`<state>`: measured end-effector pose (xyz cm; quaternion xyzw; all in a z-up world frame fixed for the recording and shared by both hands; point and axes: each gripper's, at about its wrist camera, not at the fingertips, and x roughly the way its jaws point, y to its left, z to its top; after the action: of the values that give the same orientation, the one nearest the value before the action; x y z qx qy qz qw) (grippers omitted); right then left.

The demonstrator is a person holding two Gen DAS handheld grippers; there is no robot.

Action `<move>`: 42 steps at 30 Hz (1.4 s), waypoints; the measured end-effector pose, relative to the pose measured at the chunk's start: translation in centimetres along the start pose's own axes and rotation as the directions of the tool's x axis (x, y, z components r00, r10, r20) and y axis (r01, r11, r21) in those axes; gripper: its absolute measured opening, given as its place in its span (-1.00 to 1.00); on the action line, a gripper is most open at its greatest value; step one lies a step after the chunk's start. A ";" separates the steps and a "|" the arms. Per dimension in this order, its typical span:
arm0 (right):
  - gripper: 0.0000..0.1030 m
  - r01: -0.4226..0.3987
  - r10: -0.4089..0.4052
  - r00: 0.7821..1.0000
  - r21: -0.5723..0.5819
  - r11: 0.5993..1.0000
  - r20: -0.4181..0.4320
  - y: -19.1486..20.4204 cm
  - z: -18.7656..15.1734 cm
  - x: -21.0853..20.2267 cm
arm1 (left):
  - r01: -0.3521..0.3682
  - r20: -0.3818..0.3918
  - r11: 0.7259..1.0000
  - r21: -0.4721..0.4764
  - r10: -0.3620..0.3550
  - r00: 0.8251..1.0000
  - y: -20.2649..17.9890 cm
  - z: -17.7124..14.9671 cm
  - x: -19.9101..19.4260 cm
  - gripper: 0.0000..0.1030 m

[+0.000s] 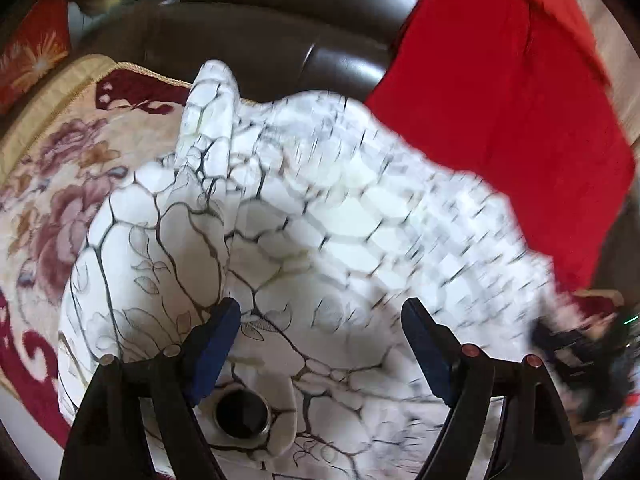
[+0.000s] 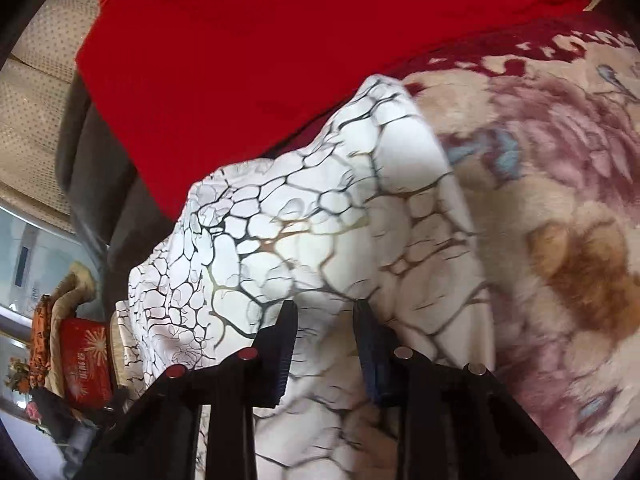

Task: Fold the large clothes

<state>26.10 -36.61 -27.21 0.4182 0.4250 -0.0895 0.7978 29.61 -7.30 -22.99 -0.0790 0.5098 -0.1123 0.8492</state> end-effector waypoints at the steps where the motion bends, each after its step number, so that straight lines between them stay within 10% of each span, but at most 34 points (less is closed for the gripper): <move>1: -0.38 0.006 -0.006 1.000 -0.004 1.000 0.018 -0.4 0.0 -0.6 | -0.037 -0.002 0.998 0.043 0.037 0.999 -0.2 -0.2 0.3 0.61; 6: -0.30 -0.027 0.038 0.995 -0.112 0.993 0.089 2.5 -0.6 -3.0 | -0.151 0.050 0.978 0.146 0.145 0.988 -1.2 -0.1 1.1 0.61; 15: -0.30 -0.230 0.204 0.972 -0.313 0.922 -0.114 11.7 -5.5 0.6 | -0.176 0.085 0.971 0.163 0.164 0.983 -1.1 -0.2 1.1 0.61; 20: -0.27 -0.125 0.070 0.983 -0.340 0.932 -0.168 12.5 -6.8 4.7 | -0.220 0.100 0.955 0.201 0.203 0.974 -1.8 -0.8 1.6 0.61; 26: -0.27 -0.162 0.122 0.980 -0.274 0.948 -0.156 11.3 -5.7 3.6 | -0.231 0.121 0.951 0.203 0.210 0.970 -2.0 -0.7 1.3 0.61; 34: -0.27 0.046 -0.037 0.998 -0.157 0.987 0.060 6.9 -2.4 0.1 | -0.257 0.134 0.948 0.188 0.234 0.963 -1.3 -0.7 1.0 0.61; 42: -0.27 0.035 -0.036 0.999 -0.100 0.994 -0.008 4.9 -1.5 1.8 | -0.298 0.146 0.929 0.217 0.271 0.951 -1.4 -0.8 1.6 0.70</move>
<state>28.78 -32.03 -26.08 0.3704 0.4405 -0.0802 0.8138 29.44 -9.12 -24.36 0.0914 0.4497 -0.0432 0.8875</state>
